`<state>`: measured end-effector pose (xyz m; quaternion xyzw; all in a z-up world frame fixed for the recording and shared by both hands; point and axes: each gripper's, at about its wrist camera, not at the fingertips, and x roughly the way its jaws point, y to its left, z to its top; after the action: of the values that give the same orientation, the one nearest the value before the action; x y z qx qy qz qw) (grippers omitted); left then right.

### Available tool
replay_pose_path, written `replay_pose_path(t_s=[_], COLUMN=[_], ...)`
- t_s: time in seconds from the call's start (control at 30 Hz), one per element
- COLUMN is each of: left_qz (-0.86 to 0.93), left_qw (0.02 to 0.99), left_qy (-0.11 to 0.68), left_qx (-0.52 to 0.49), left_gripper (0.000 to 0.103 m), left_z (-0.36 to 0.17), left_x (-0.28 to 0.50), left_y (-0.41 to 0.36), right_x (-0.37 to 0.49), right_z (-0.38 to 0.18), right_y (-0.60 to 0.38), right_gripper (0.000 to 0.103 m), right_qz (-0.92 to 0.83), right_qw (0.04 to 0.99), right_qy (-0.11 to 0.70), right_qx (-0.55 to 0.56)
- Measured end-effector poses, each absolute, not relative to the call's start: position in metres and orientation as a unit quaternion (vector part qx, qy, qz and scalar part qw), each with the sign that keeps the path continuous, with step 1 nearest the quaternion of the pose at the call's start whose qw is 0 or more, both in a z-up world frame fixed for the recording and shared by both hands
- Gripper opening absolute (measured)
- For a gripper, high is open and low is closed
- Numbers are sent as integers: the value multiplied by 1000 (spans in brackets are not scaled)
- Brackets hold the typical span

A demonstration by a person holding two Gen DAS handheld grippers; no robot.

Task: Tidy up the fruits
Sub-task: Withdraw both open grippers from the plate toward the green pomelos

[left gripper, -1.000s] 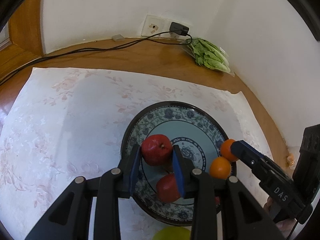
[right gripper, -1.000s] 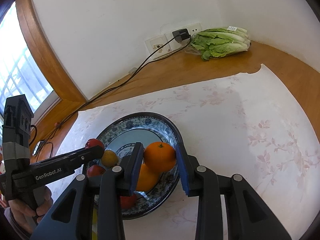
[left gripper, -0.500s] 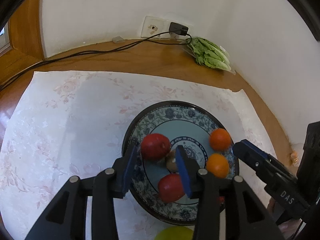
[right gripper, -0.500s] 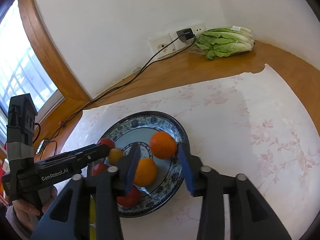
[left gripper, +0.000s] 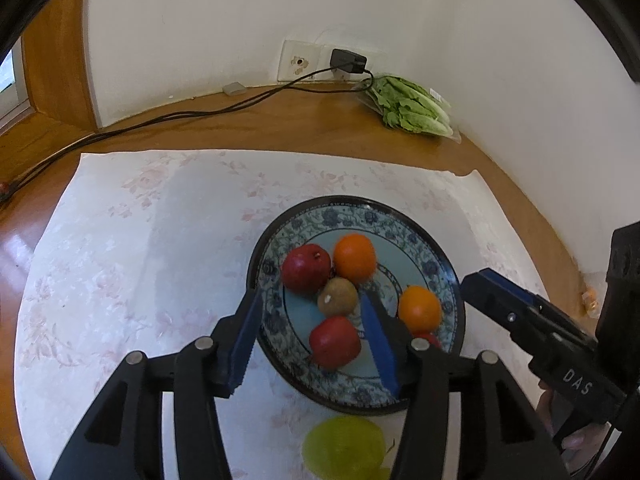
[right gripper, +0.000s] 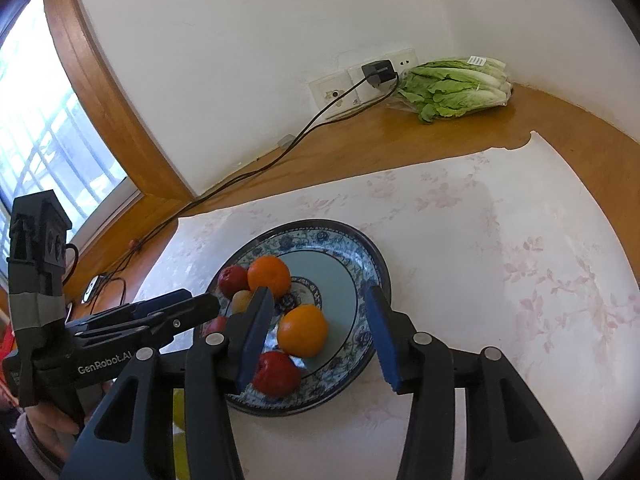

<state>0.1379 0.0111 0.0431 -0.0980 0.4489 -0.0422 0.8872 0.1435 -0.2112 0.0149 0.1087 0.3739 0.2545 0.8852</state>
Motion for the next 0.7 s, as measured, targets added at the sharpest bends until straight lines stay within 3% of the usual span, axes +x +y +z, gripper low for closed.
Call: replay_pose_path(t_s=[0.7], left_qz=[-56], left_qw=[877], left_qy=[464], left_qx=[-107], left_gripper=[58], left_z=[49], left_x=[88], left_y=[5], right_x=[92], right_z=[23], right_y=[-222], right_gripper=[49], right_qz=[261], right_qw=[880], right_qy=[387], right_qx=[91])
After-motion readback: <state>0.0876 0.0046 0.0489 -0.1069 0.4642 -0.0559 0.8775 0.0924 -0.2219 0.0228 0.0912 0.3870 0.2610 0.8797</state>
